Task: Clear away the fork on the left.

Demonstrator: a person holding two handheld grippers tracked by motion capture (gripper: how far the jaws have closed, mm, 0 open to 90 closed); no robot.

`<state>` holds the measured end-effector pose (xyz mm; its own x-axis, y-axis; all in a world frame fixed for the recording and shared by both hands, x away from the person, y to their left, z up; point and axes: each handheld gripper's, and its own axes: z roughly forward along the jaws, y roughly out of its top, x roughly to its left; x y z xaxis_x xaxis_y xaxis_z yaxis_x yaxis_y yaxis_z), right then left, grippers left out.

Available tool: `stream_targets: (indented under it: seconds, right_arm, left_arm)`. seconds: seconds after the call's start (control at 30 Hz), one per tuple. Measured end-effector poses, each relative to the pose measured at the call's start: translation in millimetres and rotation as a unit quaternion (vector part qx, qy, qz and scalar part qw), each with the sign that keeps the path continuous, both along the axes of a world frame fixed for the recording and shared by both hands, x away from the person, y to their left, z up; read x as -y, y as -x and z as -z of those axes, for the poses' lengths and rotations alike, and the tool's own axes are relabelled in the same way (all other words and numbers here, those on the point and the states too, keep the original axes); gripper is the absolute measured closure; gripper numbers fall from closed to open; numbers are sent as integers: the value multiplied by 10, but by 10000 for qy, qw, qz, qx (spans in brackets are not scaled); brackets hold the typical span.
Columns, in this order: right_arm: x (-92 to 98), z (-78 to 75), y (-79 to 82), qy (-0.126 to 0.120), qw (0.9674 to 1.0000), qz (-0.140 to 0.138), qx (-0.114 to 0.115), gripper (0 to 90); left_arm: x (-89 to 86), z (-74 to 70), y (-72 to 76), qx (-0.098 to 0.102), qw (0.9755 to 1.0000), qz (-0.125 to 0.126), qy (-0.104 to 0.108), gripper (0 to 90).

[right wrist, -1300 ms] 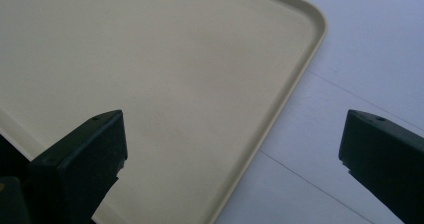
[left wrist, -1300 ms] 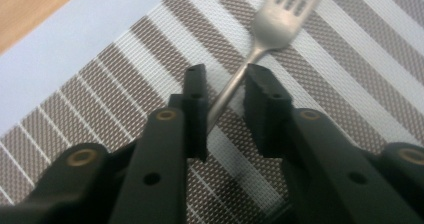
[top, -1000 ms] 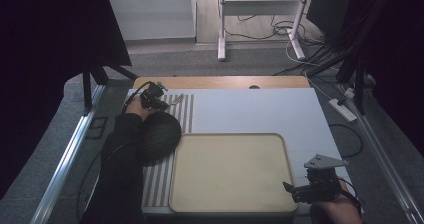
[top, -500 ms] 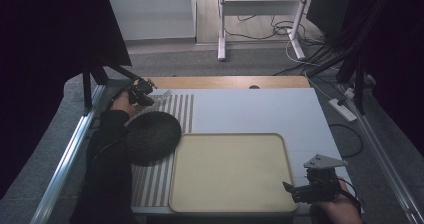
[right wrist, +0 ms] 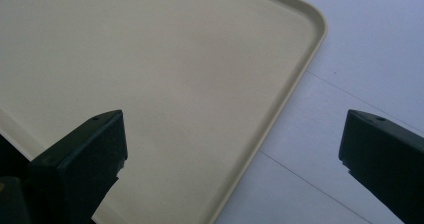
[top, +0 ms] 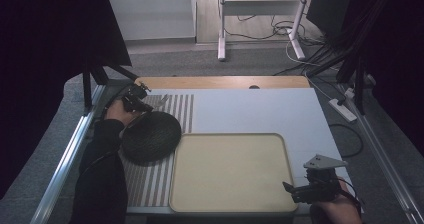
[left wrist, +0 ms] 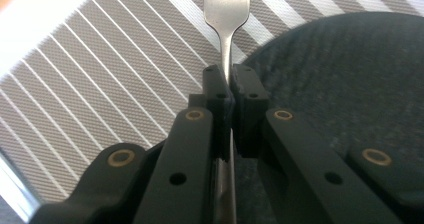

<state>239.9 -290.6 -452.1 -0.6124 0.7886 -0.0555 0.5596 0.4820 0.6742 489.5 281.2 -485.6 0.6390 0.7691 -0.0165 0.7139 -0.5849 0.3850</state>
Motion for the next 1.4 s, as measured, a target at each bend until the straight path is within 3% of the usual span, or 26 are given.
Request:
stream_targets:
  seconds: [0.23,0.47,0.63,0.93,1.1,1.4]
  right_arm:
    - [-4,1,2,19,10000,-5,8,0]
    - [-10,0,7,39,10000,-14,20,0]
    - [-10,-1,10,35,10000,-20,25,0]
    - [-15,-2,14,54,10000,-44,44,0]
    - [-16,-3,17,87,9999,-64,51,0]
    - [-21,-3,23,89,9999,-86,75,0]
  left_arm:
    - [60,21,203,-26,9995,21,311,862]
    - [123,27,394,-111,9989,-5,450,862]
    - [216,-48,538,25,9989,48,460,862]
    - [353,-106,816,136,9975,100,688,861]
    - [461,-109,994,47,9975,101,697,861]
    - [614,-123,1339,-80,9950,219,976,861]
